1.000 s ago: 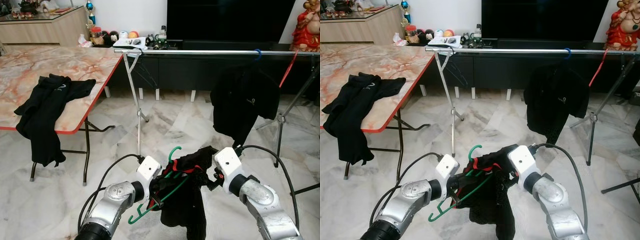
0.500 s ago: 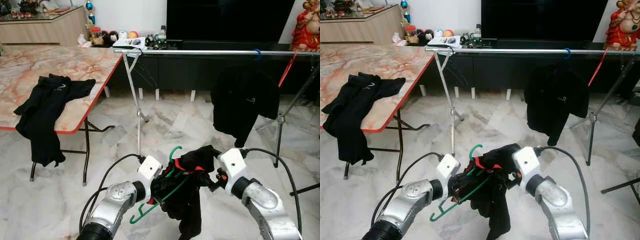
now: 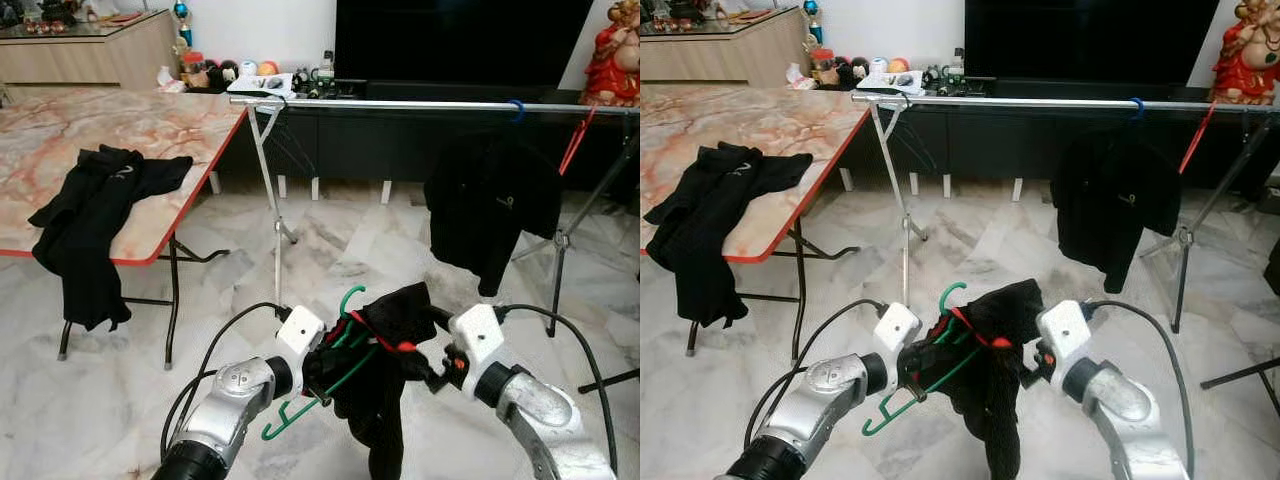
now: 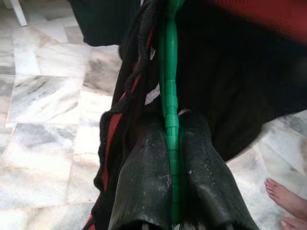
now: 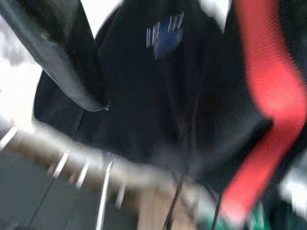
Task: Hang hanger
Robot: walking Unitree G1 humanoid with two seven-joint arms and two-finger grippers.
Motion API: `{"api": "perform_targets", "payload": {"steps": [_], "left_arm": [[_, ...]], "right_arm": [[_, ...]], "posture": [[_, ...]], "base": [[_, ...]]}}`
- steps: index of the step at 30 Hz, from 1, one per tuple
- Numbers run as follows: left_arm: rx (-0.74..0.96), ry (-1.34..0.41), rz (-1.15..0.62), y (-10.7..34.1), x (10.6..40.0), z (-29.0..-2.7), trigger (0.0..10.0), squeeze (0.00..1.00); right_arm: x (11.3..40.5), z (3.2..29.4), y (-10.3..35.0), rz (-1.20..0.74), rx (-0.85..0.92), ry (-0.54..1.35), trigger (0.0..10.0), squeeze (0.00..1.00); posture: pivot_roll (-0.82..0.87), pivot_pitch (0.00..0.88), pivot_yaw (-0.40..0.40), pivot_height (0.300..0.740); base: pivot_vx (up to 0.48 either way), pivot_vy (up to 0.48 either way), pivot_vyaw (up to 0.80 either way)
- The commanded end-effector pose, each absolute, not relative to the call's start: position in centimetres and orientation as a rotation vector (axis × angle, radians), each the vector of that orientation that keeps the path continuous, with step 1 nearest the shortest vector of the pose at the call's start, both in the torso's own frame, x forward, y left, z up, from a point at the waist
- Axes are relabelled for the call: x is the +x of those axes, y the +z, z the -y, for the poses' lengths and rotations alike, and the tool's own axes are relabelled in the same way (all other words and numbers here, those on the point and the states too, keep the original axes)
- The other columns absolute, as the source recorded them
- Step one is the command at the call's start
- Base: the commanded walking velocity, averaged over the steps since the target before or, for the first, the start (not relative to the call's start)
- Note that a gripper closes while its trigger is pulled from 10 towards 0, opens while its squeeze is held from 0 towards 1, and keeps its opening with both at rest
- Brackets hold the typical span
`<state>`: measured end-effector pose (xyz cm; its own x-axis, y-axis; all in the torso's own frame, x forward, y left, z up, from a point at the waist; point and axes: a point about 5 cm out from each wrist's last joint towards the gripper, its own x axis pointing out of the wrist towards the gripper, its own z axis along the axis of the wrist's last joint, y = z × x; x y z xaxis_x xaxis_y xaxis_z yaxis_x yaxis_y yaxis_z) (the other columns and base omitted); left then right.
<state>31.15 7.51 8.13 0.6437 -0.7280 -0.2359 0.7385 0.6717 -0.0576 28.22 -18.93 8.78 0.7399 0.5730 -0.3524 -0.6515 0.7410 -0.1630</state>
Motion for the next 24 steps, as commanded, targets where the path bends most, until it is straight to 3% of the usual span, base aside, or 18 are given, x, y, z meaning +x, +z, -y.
{"api": "perform_targets", "payload": {"steps": [1, 4, 6, 16, 19, 24], "left_arm": [[0.046, -0.825, -0.215, 8.7, 31.5, -7.6, 10.0, 0.00], [0.046, -0.826, -0.217, 8.7, 31.5, -7.6, 10.0, 0.00], [0.047, -0.827, -0.219, 8.7, 31.5, -7.7, 10.0, 0.00], [0.057, -0.834, -0.227, 8.6, 31.4, -7.8, 10.0, 0.00], [0.063, -0.837, -0.224, 8.7, 31.6, -7.9, 10.0, 0.00], [0.069, -0.844, -0.230, 8.6, 31.5, -7.8, 10.0, 0.00]], "right_arm": [[27.2, 18.9, 7.0, -0.390, -0.352, 0.737, 10.0, 1.00], [26.6, 18.8, 6.4, -0.427, -0.374, 0.779, 10.0, 0.96], [26.3, 18.6, 6.2, -0.440, -0.361, 0.801, 10.0, 0.00], [24.6, 17.5, 4.6, -0.532, -0.422, 1.047, 10.0, 0.00], [23.3, 16.8, 4.8, -0.553, -0.431, 1.215, 10.0, 0.00], [22.0, 18.3, 2.8, -0.710, -0.617, 1.264, 10.0, 0.00]], "posture": [[0.04, 0.021, -0.005, 0.740], [0.04, 0.021, -0.005, 0.740], [0.04, 0.026, -0.002, 0.740], [0.04, 0.029, 0.002, 0.740], [0.04, 0.035, 0.004, 0.740], [0.04, 0.039, 0.008, 0.740]], "base": [[0.000, 0.000, 0.00], [0.000, 0.000, 0.00], [0.000, 0.000, 0.00], [0.000, 0.000, 0.00], [0.000, 0.000, 0.00], [0.000, 0.000, 0.00]]}}
